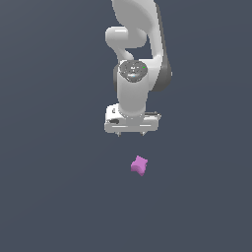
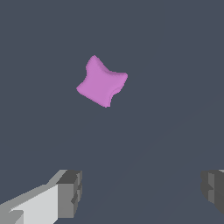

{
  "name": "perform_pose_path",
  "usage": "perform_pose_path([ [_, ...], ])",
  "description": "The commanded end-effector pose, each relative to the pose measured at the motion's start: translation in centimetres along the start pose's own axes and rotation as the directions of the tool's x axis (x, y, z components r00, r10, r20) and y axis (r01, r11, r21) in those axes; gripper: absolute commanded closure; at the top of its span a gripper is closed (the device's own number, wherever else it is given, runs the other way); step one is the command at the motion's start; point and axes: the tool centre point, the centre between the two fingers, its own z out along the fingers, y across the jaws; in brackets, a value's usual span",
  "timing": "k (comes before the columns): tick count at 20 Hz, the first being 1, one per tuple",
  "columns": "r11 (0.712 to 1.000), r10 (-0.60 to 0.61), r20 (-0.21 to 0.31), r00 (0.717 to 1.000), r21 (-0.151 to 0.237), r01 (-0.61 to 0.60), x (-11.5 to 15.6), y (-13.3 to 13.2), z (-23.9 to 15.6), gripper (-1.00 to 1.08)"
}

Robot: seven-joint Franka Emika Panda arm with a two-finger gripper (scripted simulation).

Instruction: Pick up the object and move it to a goal position.

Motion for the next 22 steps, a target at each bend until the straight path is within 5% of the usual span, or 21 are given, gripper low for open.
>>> perform_pose_path([
  [1,1.000,0.000,0.000,1.000,0.000,0.000,0.0,0.0,0.0,-0.92],
  [10,0.998,-0.052,-0.018,0.999,0.020,0.052,0.6,-3.0,0.0,-0.92],
  [22,1.000,0.020,-0.018,1.000,0.020,-0.020,1.7,-3.0,0.7,-0.92],
])
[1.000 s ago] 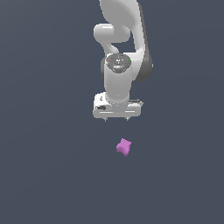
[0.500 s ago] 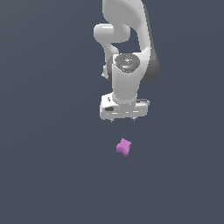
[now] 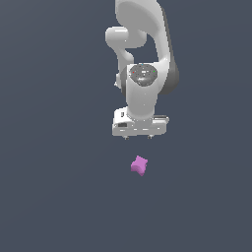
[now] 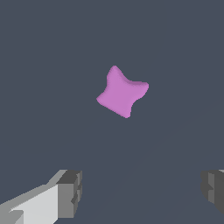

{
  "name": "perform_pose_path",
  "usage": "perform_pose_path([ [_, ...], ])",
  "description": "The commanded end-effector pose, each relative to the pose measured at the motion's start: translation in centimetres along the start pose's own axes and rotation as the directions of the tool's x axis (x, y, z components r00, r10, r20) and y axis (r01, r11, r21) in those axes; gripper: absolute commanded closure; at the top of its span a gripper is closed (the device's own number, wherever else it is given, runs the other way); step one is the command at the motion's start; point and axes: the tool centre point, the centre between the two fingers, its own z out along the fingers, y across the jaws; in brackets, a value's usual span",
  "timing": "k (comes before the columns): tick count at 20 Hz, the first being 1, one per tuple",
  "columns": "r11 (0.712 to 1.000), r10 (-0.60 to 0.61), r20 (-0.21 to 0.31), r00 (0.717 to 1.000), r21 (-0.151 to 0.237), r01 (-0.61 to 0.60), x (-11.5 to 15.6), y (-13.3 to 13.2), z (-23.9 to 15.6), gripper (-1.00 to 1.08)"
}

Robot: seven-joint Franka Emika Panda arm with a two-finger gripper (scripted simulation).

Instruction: Pick up the object and move it to a goal position.

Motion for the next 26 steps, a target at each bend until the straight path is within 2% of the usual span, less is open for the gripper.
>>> perform_pose_path([
  [1,1.000,0.031,-0.001,1.000,-0.001,-0.031,0.5,0.0,0.4,-0.92],
  [9,0.982,0.187,-0.008,0.982,-0.005,-0.187,2.9,-0.1,2.3,-0.92],
  [18,0.922,0.386,-0.022,0.922,-0.014,-0.386,5.9,-0.3,5.1,-0.92],
  [26,0.879,0.477,-0.033,0.879,-0.018,-0.477,7.2,-0.5,6.6,-0.92],
])
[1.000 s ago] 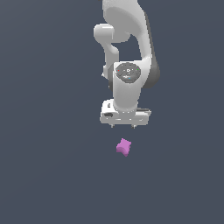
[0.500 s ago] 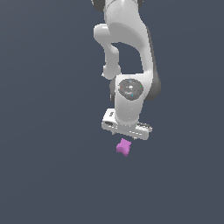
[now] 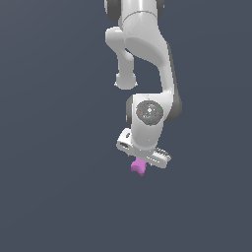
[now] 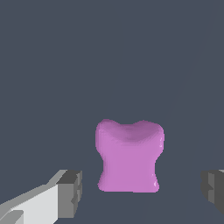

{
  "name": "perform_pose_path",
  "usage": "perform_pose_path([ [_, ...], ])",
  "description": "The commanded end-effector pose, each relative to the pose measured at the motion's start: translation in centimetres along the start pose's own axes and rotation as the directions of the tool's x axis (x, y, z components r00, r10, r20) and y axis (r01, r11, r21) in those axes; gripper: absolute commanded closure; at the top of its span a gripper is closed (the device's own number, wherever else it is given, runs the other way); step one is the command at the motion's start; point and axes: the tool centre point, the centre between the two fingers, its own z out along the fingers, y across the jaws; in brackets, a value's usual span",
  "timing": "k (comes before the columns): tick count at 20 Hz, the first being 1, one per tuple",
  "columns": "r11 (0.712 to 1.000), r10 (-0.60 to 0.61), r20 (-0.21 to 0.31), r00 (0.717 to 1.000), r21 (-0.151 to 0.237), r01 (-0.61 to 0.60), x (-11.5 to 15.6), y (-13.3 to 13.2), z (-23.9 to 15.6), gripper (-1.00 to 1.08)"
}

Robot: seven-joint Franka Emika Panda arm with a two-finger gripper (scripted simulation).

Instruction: Pick up the object and move it to a goal position.

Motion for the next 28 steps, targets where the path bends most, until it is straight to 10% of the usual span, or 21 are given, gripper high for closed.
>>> perform_pose_path([
  [1,1.000,0.023,-0.003,1.000,-0.001,-0.023,0.3,-0.2,0.3,-0.92],
  [25,0.999,0.039,-0.004,0.999,-0.002,-0.039,0.4,-0.3,5.6,-0.92],
  [26,0.999,0.039,-0.004,0.999,-0.002,-0.039,0.4,-0.3,5.6,1.08],
  [28,0.999,0.039,-0.004,0.999,-0.002,-0.039,0.4,-0.3,5.6,1.08],
])
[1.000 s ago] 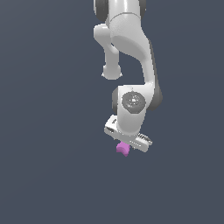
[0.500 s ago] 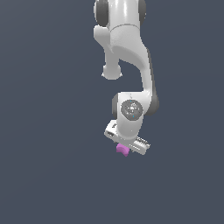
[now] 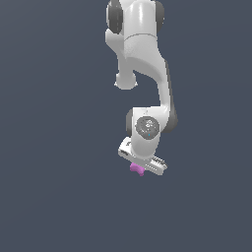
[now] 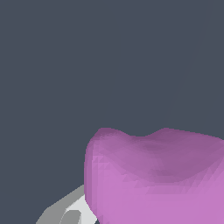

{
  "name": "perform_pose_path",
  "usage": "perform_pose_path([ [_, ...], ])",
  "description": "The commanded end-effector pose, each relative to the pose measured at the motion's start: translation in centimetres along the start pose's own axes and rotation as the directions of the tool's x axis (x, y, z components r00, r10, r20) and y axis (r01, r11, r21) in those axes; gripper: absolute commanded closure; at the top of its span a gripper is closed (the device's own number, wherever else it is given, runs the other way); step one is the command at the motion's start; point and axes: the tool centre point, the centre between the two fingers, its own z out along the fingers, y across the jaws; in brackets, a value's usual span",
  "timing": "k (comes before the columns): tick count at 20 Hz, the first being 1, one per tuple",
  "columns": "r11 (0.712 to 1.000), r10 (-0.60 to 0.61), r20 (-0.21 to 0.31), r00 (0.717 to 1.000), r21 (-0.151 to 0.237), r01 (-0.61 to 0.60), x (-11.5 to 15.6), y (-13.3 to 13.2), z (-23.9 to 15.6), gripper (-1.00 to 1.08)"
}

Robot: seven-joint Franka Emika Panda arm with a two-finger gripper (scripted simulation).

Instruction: Pick up the object and move it to a goal position.

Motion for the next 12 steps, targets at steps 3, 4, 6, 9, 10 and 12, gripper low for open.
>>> perform_pose_path([
  [3,1.000,0.000,0.000,1.000,0.000,0.000,0.02,-0.01,-0.01,1.08],
  [4,1.000,0.000,0.000,1.000,0.000,0.000,0.02,-0.01,-0.01,1.08],
  [6,1.000,0.000,0.000,1.000,0.000,0.000,0.02,-0.01,-0.01,1.08],
  [9,1.000,0.000,0.000,1.000,0.000,0.000,0.01,0.01,-0.04,1.08],
  [10,1.000,0.000,0.000,1.000,0.000,0.000,0.01,0.05,-0.09,1.08],
  [12,1.000,0.000,0.000,1.000,0.000,0.000,-0.03,0.21,-0.31,1.08],
])
